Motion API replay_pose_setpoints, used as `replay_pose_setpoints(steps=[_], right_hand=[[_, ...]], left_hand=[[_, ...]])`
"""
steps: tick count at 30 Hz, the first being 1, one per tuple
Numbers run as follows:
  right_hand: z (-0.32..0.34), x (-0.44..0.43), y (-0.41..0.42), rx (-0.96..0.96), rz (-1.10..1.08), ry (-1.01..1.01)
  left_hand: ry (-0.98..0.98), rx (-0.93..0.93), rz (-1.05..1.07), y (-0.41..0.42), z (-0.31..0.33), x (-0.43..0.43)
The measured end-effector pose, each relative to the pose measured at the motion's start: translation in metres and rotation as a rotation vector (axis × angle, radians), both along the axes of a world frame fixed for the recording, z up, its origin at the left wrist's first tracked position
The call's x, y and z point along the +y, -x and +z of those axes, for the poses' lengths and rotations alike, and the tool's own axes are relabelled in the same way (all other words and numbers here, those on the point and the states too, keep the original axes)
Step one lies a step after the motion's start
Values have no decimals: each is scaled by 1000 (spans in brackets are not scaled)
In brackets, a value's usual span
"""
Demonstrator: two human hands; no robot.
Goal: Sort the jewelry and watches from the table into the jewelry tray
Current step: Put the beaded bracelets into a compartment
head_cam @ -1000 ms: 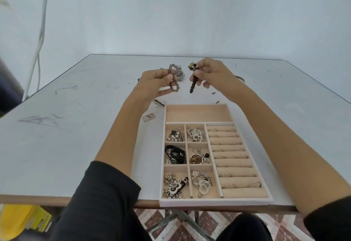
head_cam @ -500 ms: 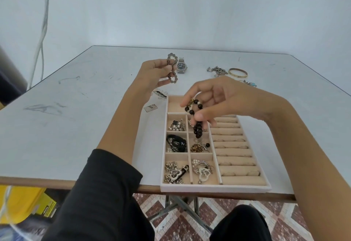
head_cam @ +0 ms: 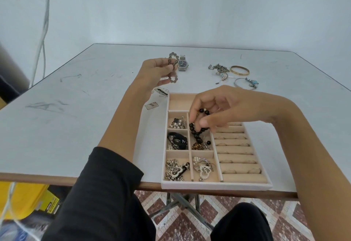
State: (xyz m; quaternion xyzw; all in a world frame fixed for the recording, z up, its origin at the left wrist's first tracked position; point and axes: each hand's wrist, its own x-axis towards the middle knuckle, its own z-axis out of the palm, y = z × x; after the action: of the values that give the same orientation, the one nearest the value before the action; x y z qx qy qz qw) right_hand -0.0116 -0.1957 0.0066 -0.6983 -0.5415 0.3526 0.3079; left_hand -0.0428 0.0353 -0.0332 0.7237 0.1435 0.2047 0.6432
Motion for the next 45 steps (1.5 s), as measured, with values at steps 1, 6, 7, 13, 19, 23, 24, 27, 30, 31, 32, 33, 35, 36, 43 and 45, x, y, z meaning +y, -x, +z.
replay_pose_setpoints(steps=[1,6,7,13,19,23,24,27,30,31,32,33,35,36,43,45], right_hand=[[0,1,1,-9,4,6],[-2,2,0,-7,19,35],[-2,1,0,-10,16,40],[-1,-2,-2,-104,2,-30],[0,-4,-5,-107,24,-55],[1,-4,-3,-121,34,-20],[1,-3,-1,-121,31,-19],[1,-2,2,-118,22,-18],[-1,-1,2,-130,19,-32],[-2,0,2,-132,11,-39],[-2,0,2,-131,-10,-46],[-2,0,2,-130,-41,-58],[0,0,3,-128,-96,-97],[0,-1,3,-126,-102,-116],[0,-6,10,-62,-21,-117],[-1,-6,10,-103,12,-91]], left_hand=[[-1,2,0,0,0,0],[-14,20,11,2,0,-2],[-16,23,11,2,1,-2],[-36,43,13,4,2,-5],[-48,55,5,6,2,-6],[-60,60,3,7,3,-7],[-61,60,3,7,3,-7],[-63,61,3,8,3,-8],[-65,66,6,9,4,-9],[-65,68,7,9,4,-9],[-66,69,8,9,5,-9],[-68,69,8,9,5,-9],[-74,71,9,9,5,-10],[-78,72,10,9,5,-10],[-89,79,9,8,4,-8],[-99,84,11,7,3,-8]])
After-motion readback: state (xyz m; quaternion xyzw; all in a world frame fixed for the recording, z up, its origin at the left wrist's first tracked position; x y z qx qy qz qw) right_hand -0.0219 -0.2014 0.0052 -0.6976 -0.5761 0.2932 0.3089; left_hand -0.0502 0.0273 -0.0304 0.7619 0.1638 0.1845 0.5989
